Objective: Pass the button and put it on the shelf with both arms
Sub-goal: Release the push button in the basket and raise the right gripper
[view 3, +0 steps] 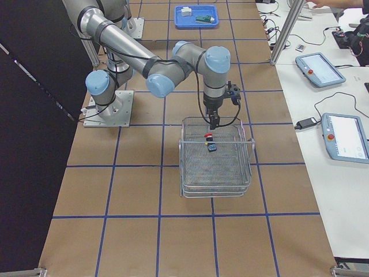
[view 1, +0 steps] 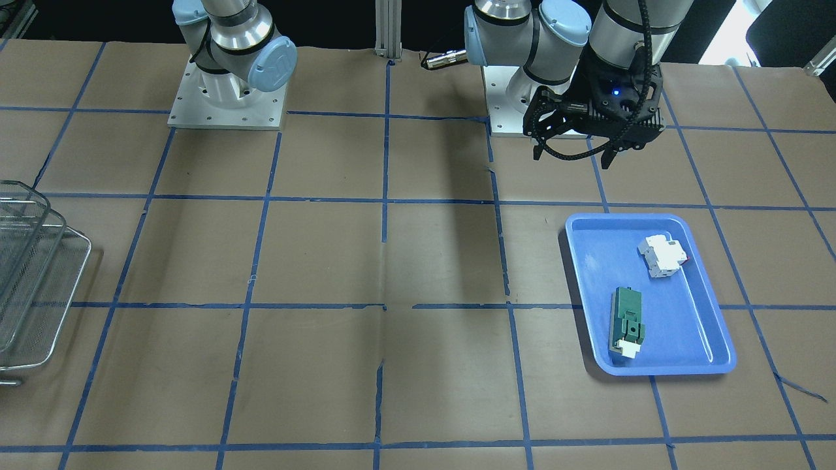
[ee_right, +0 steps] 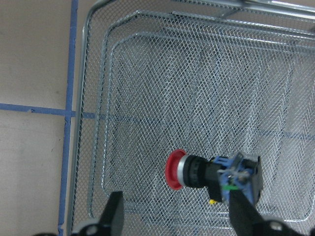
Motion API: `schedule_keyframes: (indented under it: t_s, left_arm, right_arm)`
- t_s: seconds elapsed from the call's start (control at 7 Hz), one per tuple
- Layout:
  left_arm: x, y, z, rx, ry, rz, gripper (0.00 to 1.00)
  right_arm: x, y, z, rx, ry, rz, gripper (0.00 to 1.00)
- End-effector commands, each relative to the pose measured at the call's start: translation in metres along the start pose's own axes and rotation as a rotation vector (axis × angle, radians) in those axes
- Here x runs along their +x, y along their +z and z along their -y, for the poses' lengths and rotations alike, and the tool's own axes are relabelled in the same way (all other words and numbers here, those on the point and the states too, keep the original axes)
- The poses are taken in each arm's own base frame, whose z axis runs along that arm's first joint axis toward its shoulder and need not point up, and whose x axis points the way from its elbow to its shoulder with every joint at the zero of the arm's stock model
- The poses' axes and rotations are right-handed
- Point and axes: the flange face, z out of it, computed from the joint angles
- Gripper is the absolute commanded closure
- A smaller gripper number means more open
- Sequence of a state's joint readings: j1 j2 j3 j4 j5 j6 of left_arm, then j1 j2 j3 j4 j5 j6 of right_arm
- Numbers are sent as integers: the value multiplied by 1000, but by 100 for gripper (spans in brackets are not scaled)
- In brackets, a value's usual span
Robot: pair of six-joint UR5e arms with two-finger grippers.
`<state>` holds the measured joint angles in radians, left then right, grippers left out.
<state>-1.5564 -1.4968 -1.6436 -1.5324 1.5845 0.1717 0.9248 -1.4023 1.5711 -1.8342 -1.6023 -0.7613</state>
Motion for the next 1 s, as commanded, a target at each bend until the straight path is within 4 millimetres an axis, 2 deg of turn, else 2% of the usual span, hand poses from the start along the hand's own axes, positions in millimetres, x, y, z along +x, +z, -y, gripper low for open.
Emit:
schedule_keyframes:
  t_s: [0.0, 0.14, 0.43, 0.71, 0.86]
  left_arm:
    - [-1, -8, 1, 14, -3, 1, 0]
    - [1, -9, 0, 15, 0, 3, 0]
    - [1, -5, -6, -3, -1, 12, 0]
    - [-1, 9, 2, -23, -7, 2, 0]
    - [-1, 14, 5, -26, -8, 2, 0]
  right_arm:
    - [-47, -41, 7, 42, 4, -32, 0]
    - [-104, -64, 11, 39, 4, -21, 0]
    - [-233, -106, 11, 53, 75, 17, 0]
    - [-347, -116, 8, 55, 216, 50, 0]
    - [-381, -116, 7, 55, 248, 56, 0]
